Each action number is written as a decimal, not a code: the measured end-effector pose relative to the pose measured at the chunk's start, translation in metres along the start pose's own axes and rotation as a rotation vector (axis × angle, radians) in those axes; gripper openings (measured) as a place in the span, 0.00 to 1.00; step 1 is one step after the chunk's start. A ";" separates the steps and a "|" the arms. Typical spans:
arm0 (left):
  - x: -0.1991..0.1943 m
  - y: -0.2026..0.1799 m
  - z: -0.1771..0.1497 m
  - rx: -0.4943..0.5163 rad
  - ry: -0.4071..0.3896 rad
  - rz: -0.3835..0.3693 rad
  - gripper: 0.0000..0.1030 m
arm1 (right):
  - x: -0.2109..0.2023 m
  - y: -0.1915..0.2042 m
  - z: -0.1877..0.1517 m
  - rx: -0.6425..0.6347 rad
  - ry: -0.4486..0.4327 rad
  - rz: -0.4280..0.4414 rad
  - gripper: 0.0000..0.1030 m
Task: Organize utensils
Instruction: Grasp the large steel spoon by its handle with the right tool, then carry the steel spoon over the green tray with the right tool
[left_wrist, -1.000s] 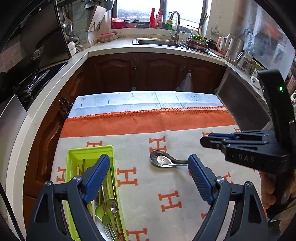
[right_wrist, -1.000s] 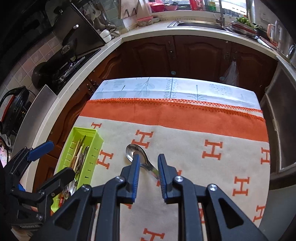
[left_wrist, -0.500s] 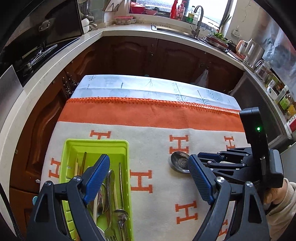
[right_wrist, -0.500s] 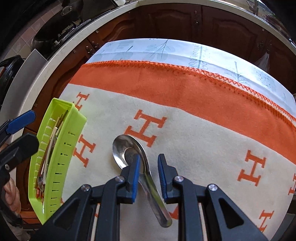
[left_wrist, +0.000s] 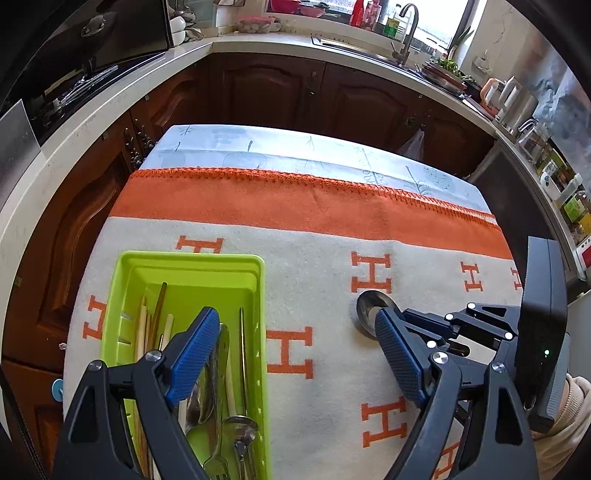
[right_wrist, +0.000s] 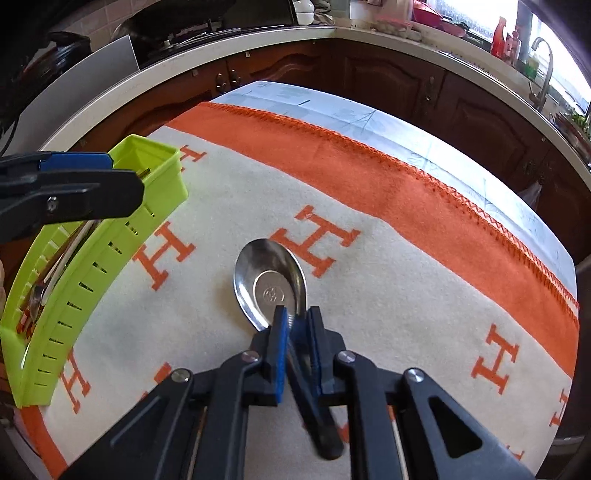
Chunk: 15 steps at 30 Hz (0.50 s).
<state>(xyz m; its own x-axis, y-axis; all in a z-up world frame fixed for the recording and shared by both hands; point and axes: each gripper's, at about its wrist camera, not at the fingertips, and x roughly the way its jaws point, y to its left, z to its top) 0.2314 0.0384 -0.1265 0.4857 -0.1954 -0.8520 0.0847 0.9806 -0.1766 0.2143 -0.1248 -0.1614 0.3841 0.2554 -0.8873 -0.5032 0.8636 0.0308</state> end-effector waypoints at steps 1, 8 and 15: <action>0.000 0.001 -0.001 -0.003 0.001 -0.003 0.82 | -0.001 0.001 -0.001 -0.003 -0.005 -0.003 0.09; -0.008 0.006 -0.007 -0.013 -0.006 -0.010 0.82 | -0.007 0.020 -0.015 -0.050 -0.021 -0.019 0.05; -0.025 0.014 -0.017 -0.030 -0.025 -0.015 0.82 | -0.026 0.004 -0.025 0.199 -0.032 0.084 0.00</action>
<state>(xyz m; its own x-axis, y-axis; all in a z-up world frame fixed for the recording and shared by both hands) 0.2058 0.0564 -0.1156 0.5059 -0.2094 -0.8368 0.0663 0.9767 -0.2043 0.1831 -0.1387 -0.1496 0.3733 0.3414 -0.8626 -0.3729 0.9066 0.1974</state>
